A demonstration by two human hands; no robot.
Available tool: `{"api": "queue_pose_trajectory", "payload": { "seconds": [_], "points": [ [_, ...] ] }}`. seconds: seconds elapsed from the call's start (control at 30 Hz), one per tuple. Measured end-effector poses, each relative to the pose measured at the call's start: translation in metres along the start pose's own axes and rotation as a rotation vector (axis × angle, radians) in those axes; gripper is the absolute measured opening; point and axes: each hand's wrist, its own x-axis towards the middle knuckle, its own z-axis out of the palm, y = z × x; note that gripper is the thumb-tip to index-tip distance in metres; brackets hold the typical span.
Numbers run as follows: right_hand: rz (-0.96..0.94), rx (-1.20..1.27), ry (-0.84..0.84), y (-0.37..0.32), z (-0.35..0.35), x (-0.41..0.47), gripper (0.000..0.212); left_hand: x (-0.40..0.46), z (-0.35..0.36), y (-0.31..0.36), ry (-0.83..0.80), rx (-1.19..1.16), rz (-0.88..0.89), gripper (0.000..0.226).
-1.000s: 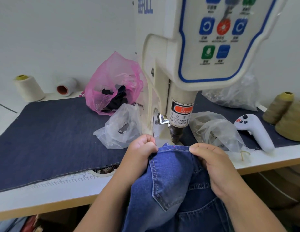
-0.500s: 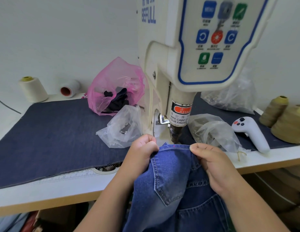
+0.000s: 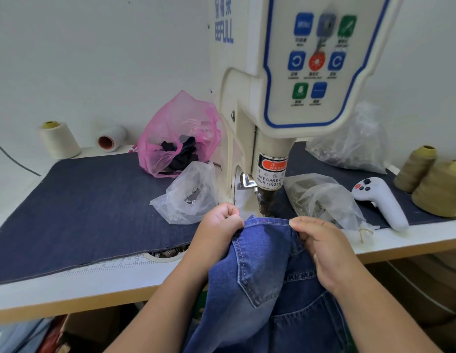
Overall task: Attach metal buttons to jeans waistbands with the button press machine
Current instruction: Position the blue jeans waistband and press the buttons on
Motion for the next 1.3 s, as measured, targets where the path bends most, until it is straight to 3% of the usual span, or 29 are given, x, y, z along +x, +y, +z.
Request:
{"api": "queue_pose_trajectory", "payload": {
  "seconds": [0.57, 1.13, 1.3],
  "points": [
    [0.007, -0.02, -0.048, 0.003, -0.004, 0.002, 0.041, 0.0, 0.001, -0.001, -0.007, 0.004, 0.025, 0.01],
    [-0.071, -0.235, -0.149, 0.007, -0.007, -0.001, 0.042, -0.006, 0.004, 0.003, 0.028, 0.016, 0.015, 0.006],
    [-0.112, -0.29, -0.158, 0.007, -0.006, -0.007, 0.032, -0.02, 0.006, 0.015, -0.018, 0.011, 0.04, 0.007]
  ]
}}
